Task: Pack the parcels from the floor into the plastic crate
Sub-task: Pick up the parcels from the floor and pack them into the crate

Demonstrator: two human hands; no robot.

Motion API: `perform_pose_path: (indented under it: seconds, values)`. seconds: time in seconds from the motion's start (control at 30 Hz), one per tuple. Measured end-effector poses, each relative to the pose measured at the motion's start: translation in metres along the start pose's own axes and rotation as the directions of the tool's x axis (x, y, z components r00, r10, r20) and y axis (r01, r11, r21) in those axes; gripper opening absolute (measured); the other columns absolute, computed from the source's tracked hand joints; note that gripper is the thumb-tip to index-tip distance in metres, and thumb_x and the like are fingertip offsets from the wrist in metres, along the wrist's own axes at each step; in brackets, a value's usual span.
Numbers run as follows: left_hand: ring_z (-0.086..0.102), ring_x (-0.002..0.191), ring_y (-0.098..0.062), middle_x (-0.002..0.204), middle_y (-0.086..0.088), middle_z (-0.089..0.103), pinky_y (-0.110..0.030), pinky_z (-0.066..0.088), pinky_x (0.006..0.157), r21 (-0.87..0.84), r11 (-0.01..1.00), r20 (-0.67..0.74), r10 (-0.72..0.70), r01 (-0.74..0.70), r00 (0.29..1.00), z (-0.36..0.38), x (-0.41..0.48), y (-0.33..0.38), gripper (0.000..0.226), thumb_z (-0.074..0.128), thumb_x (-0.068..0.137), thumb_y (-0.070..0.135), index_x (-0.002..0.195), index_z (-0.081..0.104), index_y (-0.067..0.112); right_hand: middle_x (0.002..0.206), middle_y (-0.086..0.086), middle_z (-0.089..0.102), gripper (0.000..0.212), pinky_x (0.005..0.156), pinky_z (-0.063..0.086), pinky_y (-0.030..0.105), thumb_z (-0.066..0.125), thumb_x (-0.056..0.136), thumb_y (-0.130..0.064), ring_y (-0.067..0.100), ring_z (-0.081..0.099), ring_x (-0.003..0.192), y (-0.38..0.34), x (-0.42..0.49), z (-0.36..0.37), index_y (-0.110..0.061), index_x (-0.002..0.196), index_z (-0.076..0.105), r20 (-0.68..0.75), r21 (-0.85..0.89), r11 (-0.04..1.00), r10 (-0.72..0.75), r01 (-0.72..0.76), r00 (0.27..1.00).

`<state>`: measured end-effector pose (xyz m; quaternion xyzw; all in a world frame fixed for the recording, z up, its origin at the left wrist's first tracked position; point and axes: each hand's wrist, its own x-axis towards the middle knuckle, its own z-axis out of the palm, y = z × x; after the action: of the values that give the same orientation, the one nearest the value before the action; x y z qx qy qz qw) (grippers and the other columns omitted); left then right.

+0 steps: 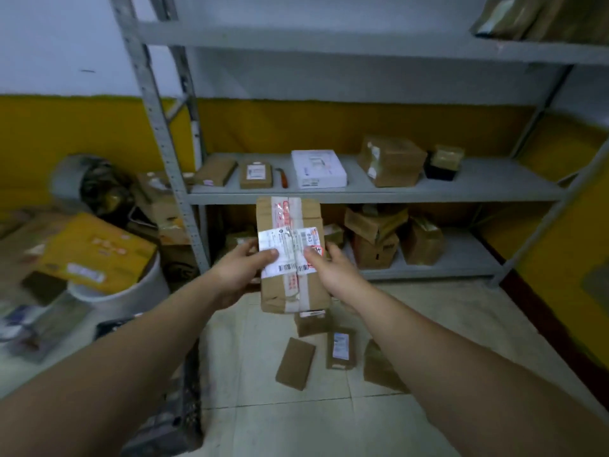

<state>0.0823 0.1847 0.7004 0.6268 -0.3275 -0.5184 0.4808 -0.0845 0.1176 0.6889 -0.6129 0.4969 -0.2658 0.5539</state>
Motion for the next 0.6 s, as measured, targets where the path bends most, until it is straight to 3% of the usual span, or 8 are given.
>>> perform_pose_path:
  seconds: [0.1, 0.23, 0.37, 0.5, 0.6]
  values:
    - [0.064, 0.1, -0.025, 0.117, -0.007, 0.062, -0.043, 0.054, 0.081, 0.005, 1.0, -0.117, -0.006, 0.007, 0.993, -0.08, -0.025, -0.005, 0.065, 0.069, 0.083, 0.024, 0.138, 0.035, 0.022, 0.12, -0.002, 0.063, 0.039, 0.092, 0.049, 0.036, 0.055, 0.093, -0.046, 0.02, 0.061, 0.106, -0.026, 0.002, 0.082, -0.026, 0.127, 0.053, 0.002, -0.02, 0.999, -0.045, 0.045, 0.999]
    - [0.066, 0.097, -0.024, 0.114, -0.007, 0.063, -0.04, 0.056, 0.074, 0.044, 0.999, -0.149, -0.023, 0.029, 0.989, -0.201, -0.058, -0.024, 0.059, 0.069, 0.083, 0.018, 0.135, 0.042, 0.015, 0.11, -0.002, 0.062, 0.034, 0.086, 0.05, 0.036, 0.052, 0.096, -0.042, 0.017, 0.062, 0.094, -0.044, -0.004, 0.21, -0.024, 0.125, 0.049, 0.137, 0.028, 0.999, 0.021, -0.025, 0.99]
    - [0.066, 0.095, -0.022, 0.115, -0.008, 0.066, -0.035, 0.055, 0.074, 0.029, 0.998, -0.206, -0.051, 0.058, 0.977, -0.298, -0.085, -0.044, 0.052, 0.065, 0.087, 0.017, 0.135, 0.044, 0.02, 0.116, 0.0, 0.063, 0.032, 0.094, 0.051, 0.043, 0.053, 0.095, -0.044, 0.021, 0.063, 0.102, -0.05, -0.007, 0.32, -0.027, 0.121, 0.048, 0.21, 0.039, 0.998, 0.042, -0.051, 0.977]
    - [0.066, 0.092, -0.019, 0.112, -0.006, 0.066, -0.03, 0.053, 0.068, -0.028, 0.995, -0.234, -0.096, 0.092, 0.967, -0.365, -0.093, -0.065, 0.045, 0.061, 0.089, 0.017, 0.133, 0.047, 0.02, 0.12, 0.001, 0.062, 0.025, 0.096, 0.05, 0.045, 0.052, 0.094, -0.048, 0.022, 0.062, 0.106, -0.052, 0.002, 0.391, -0.03, 0.11, 0.046, 0.256, -0.024, 0.997, 0.073, -0.07, 0.964]
    - [0.067, 0.095, -0.021, 0.114, -0.006, 0.066, -0.032, 0.054, 0.07, -0.069, 0.992, -0.256, -0.125, 0.111, 0.959, -0.396, -0.082, -0.082, 0.048, 0.062, 0.089, 0.019, 0.135, 0.047, 0.022, 0.12, 0.001, 0.063, 0.037, 0.092, 0.052, 0.041, 0.051, 0.094, -0.048, 0.021, 0.063, 0.102, -0.05, 0.021, 0.426, -0.026, 0.122, 0.048, 0.282, -0.065, 0.994, 0.101, -0.086, 0.954]
